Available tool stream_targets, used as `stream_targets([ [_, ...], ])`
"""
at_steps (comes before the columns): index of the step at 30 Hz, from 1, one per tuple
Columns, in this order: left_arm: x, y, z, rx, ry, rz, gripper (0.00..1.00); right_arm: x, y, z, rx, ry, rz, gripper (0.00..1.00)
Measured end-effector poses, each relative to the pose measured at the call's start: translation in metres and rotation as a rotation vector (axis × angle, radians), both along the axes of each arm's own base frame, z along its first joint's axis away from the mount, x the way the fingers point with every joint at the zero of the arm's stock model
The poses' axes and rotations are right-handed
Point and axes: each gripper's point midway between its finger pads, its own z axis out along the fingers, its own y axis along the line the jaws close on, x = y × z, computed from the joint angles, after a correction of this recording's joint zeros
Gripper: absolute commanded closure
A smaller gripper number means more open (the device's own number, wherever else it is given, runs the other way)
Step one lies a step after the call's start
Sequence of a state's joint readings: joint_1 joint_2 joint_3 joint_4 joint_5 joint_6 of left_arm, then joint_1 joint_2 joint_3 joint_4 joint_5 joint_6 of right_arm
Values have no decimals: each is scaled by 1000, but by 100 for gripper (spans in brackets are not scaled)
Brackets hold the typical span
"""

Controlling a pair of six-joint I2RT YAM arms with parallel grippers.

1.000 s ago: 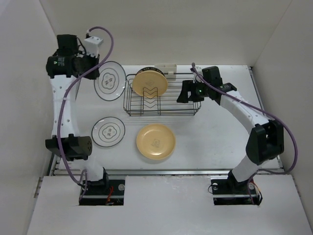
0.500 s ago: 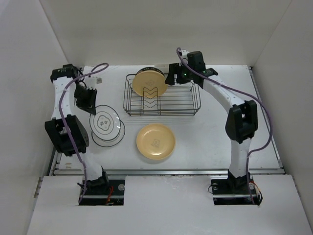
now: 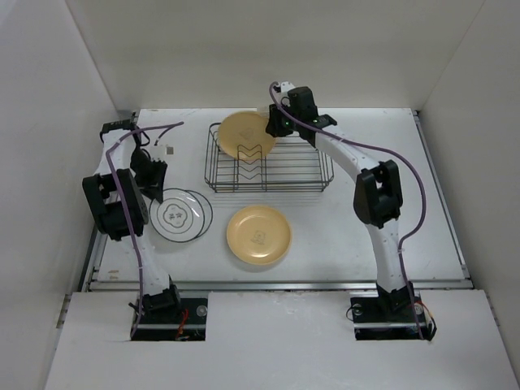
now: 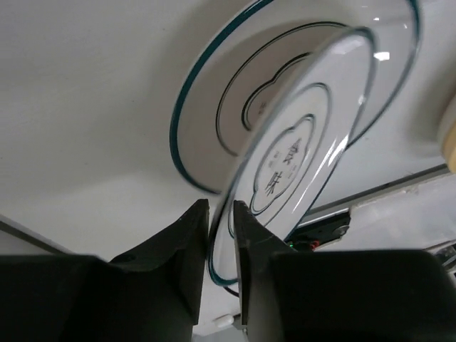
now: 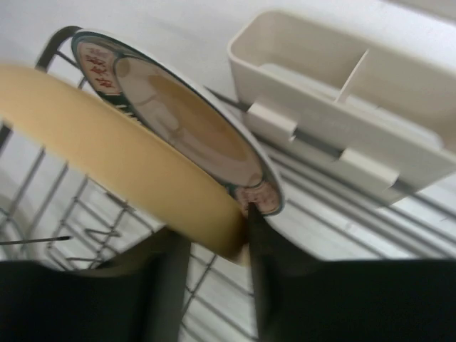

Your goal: Unload the plates from the dish rack

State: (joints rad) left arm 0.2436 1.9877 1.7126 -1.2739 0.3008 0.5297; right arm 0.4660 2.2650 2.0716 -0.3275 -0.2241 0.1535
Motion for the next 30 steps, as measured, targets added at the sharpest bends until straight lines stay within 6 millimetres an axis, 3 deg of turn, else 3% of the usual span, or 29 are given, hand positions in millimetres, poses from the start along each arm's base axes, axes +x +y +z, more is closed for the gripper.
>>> stream_targets([
  [2,0,5,-8,25,18,0,74,9,-3,0,-27,-42,-14,87],
  [4,1,8,-18,39,31,4,73,14,-8,-7,-67,-54,-25,99],
  [8,-6,9,-36,44,63,8,66,15,-13,-19,-86,-37,-53,100],
  [21,-6,9,-42,46,58,14,62,-19,-18,-4,-176,-68,-75,100],
  [26,7,5,-30,29,17,25,62,-21,-22,2,-193,-76,-104,100],
  [30,40,0,2,25,-106,15,56,-28,-35,24,-193,-87,-153,100],
])
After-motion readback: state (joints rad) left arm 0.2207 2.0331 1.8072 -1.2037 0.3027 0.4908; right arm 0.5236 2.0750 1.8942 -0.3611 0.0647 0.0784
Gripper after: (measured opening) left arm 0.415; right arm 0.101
